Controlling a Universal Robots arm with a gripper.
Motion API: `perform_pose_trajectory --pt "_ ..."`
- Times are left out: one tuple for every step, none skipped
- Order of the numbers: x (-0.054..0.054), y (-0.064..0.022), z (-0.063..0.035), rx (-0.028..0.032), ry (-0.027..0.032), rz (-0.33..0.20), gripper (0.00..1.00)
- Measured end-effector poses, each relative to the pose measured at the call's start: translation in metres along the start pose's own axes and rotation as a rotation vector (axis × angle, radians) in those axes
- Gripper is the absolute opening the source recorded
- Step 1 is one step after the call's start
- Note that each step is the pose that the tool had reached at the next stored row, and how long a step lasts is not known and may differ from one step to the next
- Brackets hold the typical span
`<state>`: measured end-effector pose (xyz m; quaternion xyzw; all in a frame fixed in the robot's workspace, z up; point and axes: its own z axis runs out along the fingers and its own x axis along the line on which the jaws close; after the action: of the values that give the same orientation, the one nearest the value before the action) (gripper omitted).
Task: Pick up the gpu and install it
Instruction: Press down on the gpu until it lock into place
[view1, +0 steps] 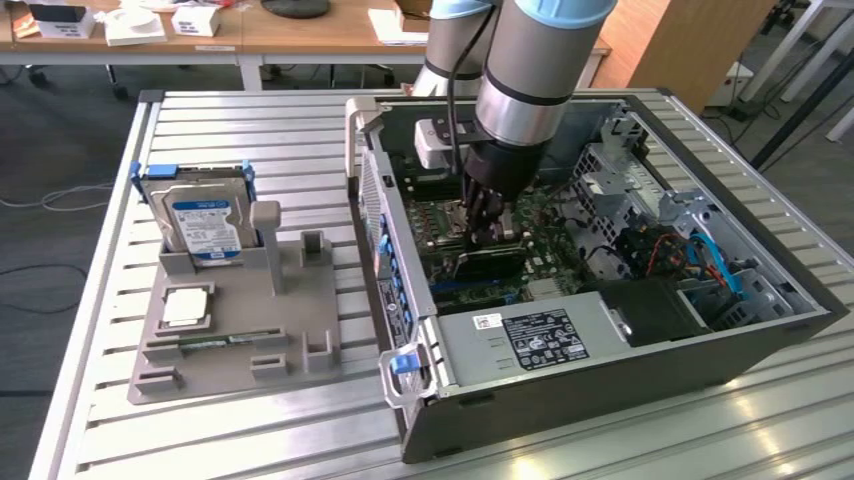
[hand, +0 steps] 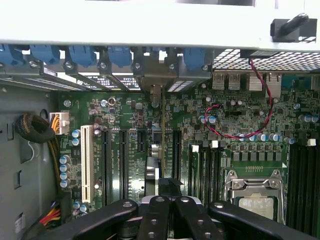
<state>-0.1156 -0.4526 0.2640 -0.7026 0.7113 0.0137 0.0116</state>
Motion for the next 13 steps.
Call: perform_pose_trajectory --pt "0.0 0.0 -0.0001 -0.0001 0.0002 0.0 0.11" --pt "0.0 0.0 -0.0002 -0.0003 0.0005 0.0 0.11" --pt "0.0001 0.0 -0.0002 -0.0004 0.0006 0.0 0.11" --pt "0.0001 0.0001 -0.0002 -0.0004 0.0007 0.0 0.11" --pt "0.0001 0.0 -0.0002 -0.0005 0.0008 0.0 0.11" --pt "0.0001 0.0001 -0.0002 -0.0005 0.0008 0.0 0.11" --pt "0.0001 0.0001 -0.0002 -0.0005 0.0008 0.0 0.11" --pt "0.0001 0.0001 -0.0002 -0.0005 0.0008 0.0 0.11" --pt "0.0001 0.0001 -0.0002 -0.0005 0.0008 0.0 0.11" --pt "0.0001 0.0001 -0.0001 -0.0004 0.0008 0.0 0.11" --pt "0.0001 0.0001 -0.0001 -0.0004 0.0008 0.0 0.11" --pt "0.0001 0.0001 -0.0001 0.0 0.0007 0.0 0.11" --pt "0.0001 0.0002 -0.0001 0.0006 0.0006 0.0 0.11"
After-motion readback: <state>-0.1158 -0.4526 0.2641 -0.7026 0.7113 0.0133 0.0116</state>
